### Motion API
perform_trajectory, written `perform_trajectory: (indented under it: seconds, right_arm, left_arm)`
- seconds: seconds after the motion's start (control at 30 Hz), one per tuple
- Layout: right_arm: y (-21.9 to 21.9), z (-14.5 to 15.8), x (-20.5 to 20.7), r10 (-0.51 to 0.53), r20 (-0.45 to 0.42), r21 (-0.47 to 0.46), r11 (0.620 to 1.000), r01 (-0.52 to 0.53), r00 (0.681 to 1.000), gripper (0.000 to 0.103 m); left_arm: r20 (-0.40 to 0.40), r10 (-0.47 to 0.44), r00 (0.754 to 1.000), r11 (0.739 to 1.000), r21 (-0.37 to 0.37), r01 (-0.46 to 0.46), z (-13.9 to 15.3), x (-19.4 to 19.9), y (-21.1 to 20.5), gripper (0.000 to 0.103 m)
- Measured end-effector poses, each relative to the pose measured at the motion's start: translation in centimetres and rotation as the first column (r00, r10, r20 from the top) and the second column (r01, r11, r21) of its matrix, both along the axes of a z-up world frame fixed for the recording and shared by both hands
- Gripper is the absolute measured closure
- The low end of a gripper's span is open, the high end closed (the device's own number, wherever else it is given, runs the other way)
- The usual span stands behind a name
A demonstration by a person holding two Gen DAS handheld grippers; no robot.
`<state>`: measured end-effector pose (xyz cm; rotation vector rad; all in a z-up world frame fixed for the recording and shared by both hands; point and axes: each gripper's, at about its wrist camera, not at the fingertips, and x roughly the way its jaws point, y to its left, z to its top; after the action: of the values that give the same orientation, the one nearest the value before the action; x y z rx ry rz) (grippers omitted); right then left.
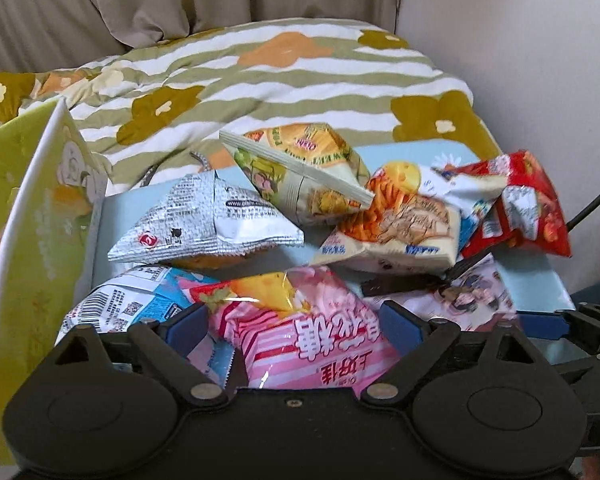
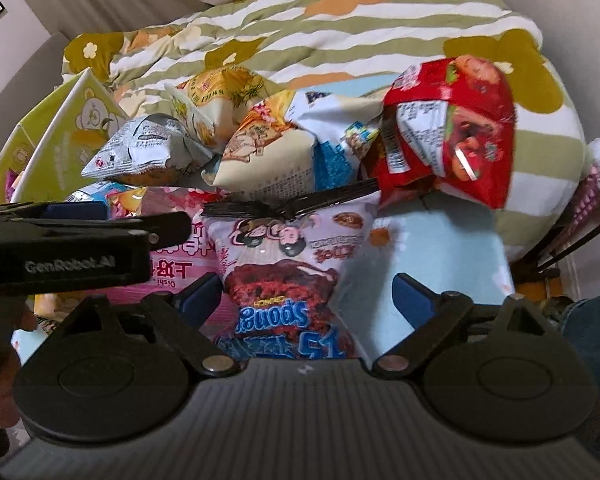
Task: Organize snacks
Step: 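Grasp the pink candy bag with the left tool while the right grasps the brown sponge bag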
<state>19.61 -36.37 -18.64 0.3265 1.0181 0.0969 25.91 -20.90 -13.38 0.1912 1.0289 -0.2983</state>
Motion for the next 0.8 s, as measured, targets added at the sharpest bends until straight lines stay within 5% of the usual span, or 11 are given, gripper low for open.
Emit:
perform_trajectory:
  seconds: [0.07, 0.23, 0.8]
  right_arm:
    - [0.3, -0.5, 0.4, 0.018, -0.022, 0.004, 1.0, -0.018, 1.0, 0.019]
    - [0.1, -0.8, 0.0, 0.025, -0.034, 0.009, 1.0, -0.025, 0.999, 0.027]
    - [-1.3, -0.3, -2.2, -0.012, -0.063, -0.01, 1.0, 0.011, 0.998, 0.031]
  left_arm:
    - [-0.011, -0.005, 1.0, 1.0, 0.002, 0.005, -0.3, 0.1, 0.0, 0.01]
    - [-0.037, -0.002, 0.999, 1.0, -0.001, 0.002, -1.1, 0.6, 0.0, 0.009]
    - [-0.103, 0.105, 0.989, 0.991, -0.074, -0.113, -0.8, 3.0, 0.1, 0.005]
